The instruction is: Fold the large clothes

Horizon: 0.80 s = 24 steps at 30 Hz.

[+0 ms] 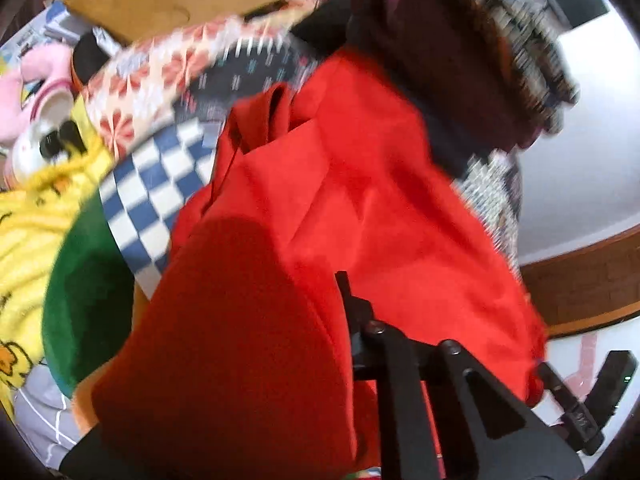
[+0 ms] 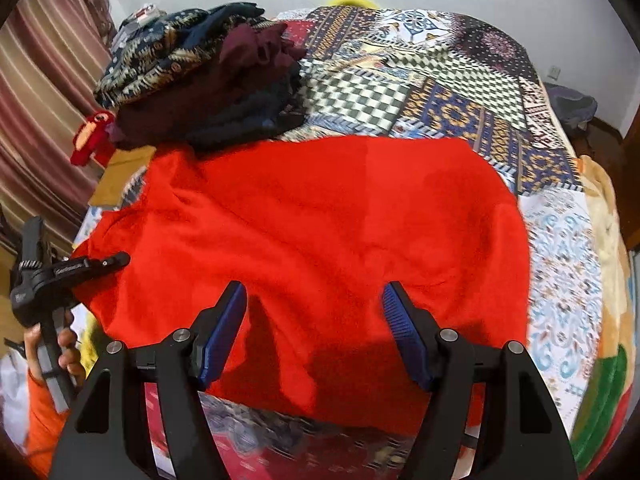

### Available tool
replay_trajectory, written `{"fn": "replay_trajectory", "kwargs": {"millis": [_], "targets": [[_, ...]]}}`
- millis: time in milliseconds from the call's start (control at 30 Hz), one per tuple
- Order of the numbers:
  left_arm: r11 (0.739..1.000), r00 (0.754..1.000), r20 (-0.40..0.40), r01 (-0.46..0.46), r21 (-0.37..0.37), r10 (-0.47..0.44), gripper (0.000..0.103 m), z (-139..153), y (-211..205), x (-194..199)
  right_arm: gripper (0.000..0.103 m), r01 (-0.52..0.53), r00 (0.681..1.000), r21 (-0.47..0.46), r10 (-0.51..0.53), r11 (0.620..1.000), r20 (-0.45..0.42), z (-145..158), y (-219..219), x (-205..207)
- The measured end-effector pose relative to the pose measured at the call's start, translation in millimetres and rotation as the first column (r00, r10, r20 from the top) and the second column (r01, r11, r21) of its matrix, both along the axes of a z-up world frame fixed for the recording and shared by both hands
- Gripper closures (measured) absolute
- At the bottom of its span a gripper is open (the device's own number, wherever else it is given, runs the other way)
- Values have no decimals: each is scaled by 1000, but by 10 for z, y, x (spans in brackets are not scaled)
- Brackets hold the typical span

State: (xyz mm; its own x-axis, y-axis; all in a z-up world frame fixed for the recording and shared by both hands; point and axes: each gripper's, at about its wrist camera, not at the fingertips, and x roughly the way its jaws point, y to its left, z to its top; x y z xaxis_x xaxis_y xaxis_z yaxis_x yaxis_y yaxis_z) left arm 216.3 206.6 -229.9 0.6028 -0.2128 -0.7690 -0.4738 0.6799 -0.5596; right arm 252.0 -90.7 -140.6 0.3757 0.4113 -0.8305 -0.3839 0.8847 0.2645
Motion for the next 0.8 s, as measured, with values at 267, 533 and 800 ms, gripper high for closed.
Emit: {"fn": "replay_trajectory", "kwargs": {"millis": [267, 533, 800], "targets": [[996, 968, 250, 15, 83, -35, 94, 1014, 10, -381, 35, -223, 973, -46, 220, 974, -72, -317, 922, -117], [967, 949, 291, 51, 248, -124, 94, 1450, -421, -303, 24, -323, 944, -4, 322, 946, -77, -421, 1117, -317], [933, 910, 296, 198, 302, -289, 94, 1645, -1263, 217, 27, -70, 998, 110, 69, 991, 11, -12, -146, -189]]}}
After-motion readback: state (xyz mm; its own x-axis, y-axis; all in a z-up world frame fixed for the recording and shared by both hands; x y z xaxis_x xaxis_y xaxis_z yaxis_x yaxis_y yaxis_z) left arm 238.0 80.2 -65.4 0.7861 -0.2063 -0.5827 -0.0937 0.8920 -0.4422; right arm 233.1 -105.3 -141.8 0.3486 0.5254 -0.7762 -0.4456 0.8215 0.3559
